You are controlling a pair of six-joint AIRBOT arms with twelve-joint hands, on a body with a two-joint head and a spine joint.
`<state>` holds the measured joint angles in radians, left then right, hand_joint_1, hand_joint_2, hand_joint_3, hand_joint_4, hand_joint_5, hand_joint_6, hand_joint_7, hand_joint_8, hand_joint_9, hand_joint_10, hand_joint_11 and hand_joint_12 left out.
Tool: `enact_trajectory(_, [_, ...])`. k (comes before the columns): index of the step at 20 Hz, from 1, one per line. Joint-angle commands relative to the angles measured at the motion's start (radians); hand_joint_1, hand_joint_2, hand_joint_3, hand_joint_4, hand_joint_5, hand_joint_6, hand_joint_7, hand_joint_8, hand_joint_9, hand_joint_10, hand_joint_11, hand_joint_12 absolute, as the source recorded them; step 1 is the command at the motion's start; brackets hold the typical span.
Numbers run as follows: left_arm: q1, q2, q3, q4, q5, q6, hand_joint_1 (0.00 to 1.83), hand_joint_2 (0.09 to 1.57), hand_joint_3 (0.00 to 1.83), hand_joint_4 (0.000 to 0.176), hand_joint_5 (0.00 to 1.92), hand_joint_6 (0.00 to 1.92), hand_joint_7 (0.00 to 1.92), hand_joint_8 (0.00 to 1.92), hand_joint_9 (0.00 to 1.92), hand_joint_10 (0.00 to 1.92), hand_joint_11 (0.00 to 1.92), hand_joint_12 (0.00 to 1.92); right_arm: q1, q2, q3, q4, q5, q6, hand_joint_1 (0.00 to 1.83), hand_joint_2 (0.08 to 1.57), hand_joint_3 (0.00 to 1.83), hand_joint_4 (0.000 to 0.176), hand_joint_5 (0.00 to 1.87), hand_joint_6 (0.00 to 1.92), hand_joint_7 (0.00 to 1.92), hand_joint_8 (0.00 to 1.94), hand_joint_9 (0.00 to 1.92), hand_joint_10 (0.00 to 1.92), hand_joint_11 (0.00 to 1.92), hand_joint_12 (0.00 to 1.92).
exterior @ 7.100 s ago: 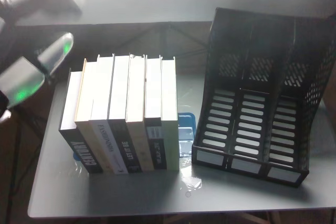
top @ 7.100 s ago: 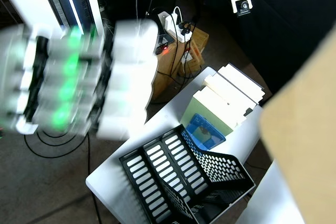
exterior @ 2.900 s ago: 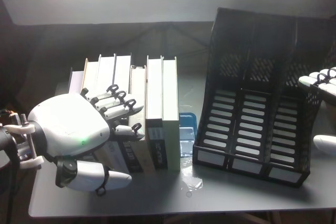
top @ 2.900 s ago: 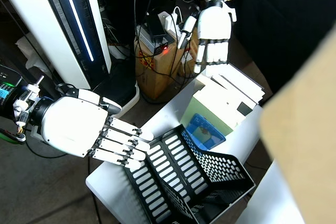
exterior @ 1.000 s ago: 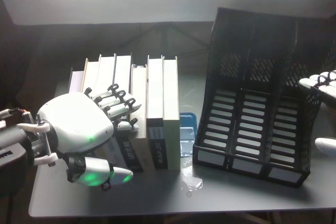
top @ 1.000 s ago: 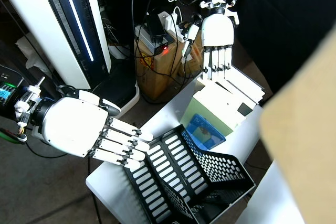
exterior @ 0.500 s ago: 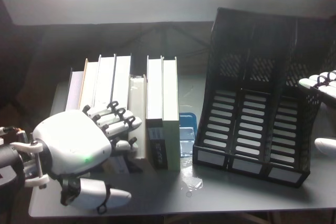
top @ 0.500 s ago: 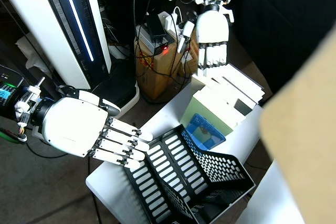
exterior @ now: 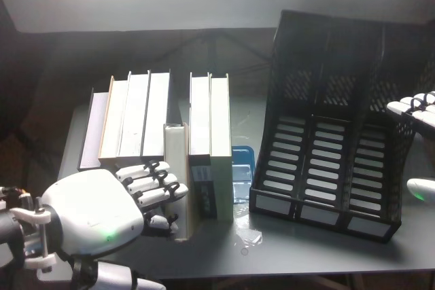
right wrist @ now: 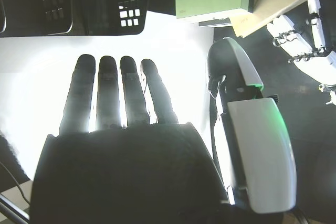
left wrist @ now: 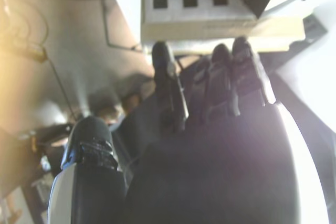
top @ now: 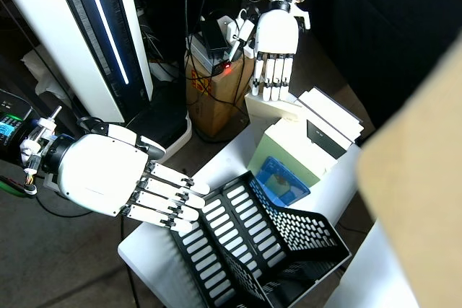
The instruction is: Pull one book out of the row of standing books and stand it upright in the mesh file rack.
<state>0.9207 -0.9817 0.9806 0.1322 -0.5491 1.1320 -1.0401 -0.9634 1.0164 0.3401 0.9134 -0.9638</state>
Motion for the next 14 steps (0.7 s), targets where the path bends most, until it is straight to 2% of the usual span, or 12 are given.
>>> enact_trajectory(1, [0.011, 0.002, -0.006, 0.005, -0.06, -0.018, 0.0, 1.17, 0.0, 0.067, 0.59, 0.03, 0.0, 0.0, 0.0, 0.0, 0.0, 0.0, 0.004, 0.002, 0.005, -0.004, 0.109, 0.007, 0.42, 1.31, 0.0, 0.0, 0.0, 0.0, 0.0, 0.0, 0.0, 0.0, 0.0, 0.0])
enact_trajectory(2, [0.02, 0.001, -0.008, 0.008, -0.066, -0.03, 0.0, 1.17, 0.0, 0.066, 0.62, 0.04, 0.0, 0.0, 0.0, 0.0, 0.0, 0.0, 0.004, 0.002, 0.005, -0.004, 0.109, 0.007, 0.42, 1.31, 0.0, 0.0, 0.0, 0.0, 0.0, 0.0, 0.0, 0.0, 0.0, 0.0])
enact_trajectory(3, [0.029, 0.001, -0.012, 0.011, -0.07, -0.038, 0.0, 1.17, 0.0, 0.05, 0.62, 0.04, 0.0, 0.0, 0.0, 0.0, 0.0, 0.0, 0.004, 0.002, 0.005, -0.004, 0.107, 0.007, 0.44, 1.31, 0.0, 0.0, 0.0, 0.0, 0.0, 0.0, 0.0, 0.0, 0.0, 0.0])
enact_trajectory(4, [0.037, 0.001, -0.015, 0.014, -0.074, -0.047, 0.0, 1.17, 0.0, 0.044, 0.6, 0.03, 0.0, 0.0, 0.0, 0.0, 0.0, 0.0, 0.004, 0.002, 0.006, -0.004, 0.106, 0.007, 0.43, 1.31, 0.0, 0.0, 0.0, 0.0, 0.0, 0.0, 0.0, 0.0, 0.0, 0.0])
enact_trajectory(5, [0.048, -0.001, -0.016, 0.014, -0.082, -0.056, 0.0, 1.17, 0.0, 0.043, 0.6, 0.03, 0.0, 0.0, 0.0, 0.0, 0.0, 0.0, 0.004, 0.001, 0.006, -0.004, 0.104, 0.007, 0.43, 1.3, 0.0, 0.0, 0.0, 0.0, 0.0, 0.0, 0.0, 0.0, 0.0, 0.0])
enact_trajectory(7, [0.054, -0.001, -0.018, 0.017, -0.088, -0.068, 0.0, 1.17, 0.0, 0.052, 0.6, 0.02, 0.0, 0.0, 0.0, 0.0, 0.0, 0.0, 0.004, 0.001, 0.007, -0.003, 0.103, 0.007, 0.42, 1.3, 0.0, 0.0, 0.0, 0.0, 0.0, 0.0, 0.0, 0.0, 0.0, 0.0])
enact_trajectory(8, [0.056, -0.001, -0.02, 0.032, -0.089, -0.085, 0.0, 1.18, 0.0, 0.032, 0.6, 0.02, 0.0, 0.0, 0.0, 0.0, 0.0, 0.0, 0.004, 0.001, 0.007, -0.003, 0.103, 0.007, 0.43, 1.31, 0.0, 0.0, 0.0, 0.0, 0.0, 0.0, 0.0, 0.0, 0.0, 0.0])
enact_trajectory(14, [0.07, -0.006, -0.021, 0.103, -0.079, -0.17, 0.0, 1.19, 0.01, 0.016, 0.58, 0.01, 0.0, 0.0, 0.0, 0.0, 0.0, 0.0, 0.004, 0.0, 0.01, -0.003, 0.099, 0.008, 0.44, 1.31, 0.0, 0.0, 0.0, 0.0, 0.0, 0.0, 0.0, 0.0, 0.0, 0.0])
